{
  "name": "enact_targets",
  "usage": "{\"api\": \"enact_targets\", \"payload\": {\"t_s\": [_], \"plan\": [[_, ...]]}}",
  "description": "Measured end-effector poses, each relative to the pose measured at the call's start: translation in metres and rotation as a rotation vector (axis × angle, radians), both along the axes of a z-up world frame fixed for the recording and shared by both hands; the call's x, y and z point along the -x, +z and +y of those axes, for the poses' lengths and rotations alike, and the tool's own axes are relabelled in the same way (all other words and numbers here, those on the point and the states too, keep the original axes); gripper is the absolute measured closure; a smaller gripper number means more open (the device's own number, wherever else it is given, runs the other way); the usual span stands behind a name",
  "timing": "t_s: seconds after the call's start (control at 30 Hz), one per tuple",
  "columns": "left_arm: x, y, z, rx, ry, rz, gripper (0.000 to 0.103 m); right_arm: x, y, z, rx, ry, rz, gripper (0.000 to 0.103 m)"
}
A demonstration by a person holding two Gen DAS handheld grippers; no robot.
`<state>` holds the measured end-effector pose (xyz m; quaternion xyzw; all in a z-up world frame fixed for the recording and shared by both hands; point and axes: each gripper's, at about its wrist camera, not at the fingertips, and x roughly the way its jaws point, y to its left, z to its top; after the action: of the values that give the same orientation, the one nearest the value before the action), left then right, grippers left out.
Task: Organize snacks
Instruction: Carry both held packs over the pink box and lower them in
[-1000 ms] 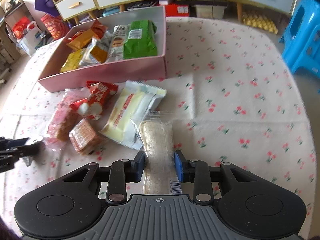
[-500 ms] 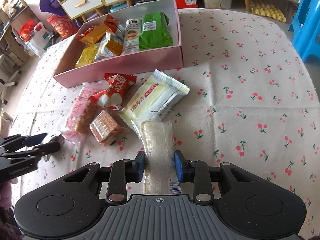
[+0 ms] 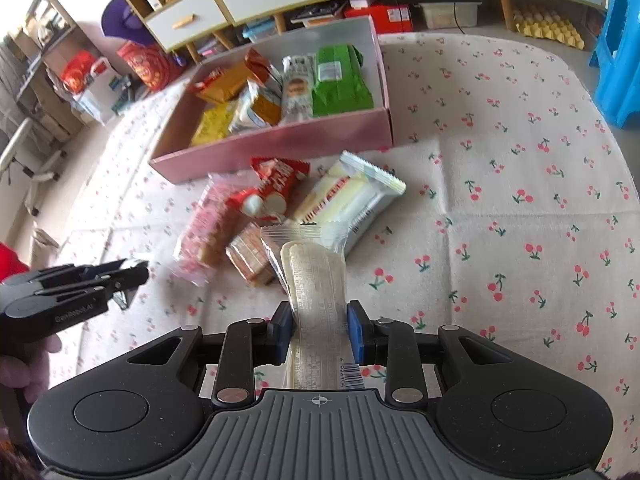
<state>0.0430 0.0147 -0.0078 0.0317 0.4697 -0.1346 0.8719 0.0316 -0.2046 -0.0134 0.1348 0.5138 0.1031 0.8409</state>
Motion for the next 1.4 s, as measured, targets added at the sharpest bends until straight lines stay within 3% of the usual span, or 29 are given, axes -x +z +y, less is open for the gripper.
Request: {"api": "enact_targets", "payload": {"t_s": [0.73, 0.9, 1.1, 1.4], "plan": [[-0.034, 0.036, 0.000, 0.143, 0.073, -0.099, 0.079, -0.046, 0.032, 0.013, -0.125, -0.084, -0.075, 0.075], [-0.052, 0.032, -0.010, 0.140, 0.079, -0.086, 0.079, -0.072, 0.038, 0.018, -0.121, -0.090, -0.062, 0.075], [-0.074, 0.037, -0.008, 0.142, 0.090, -0.100, 0.079, -0.096, 0.057, 0.012, -0.132, -0.122, -0.120, 0.075], [-0.093, 0.036, -0.009, 0.161, 0.086, -0.150, 0.079, -0.133, 0.046, -0.006, -0.205, -0.206, -0.164, 0.075]]}}
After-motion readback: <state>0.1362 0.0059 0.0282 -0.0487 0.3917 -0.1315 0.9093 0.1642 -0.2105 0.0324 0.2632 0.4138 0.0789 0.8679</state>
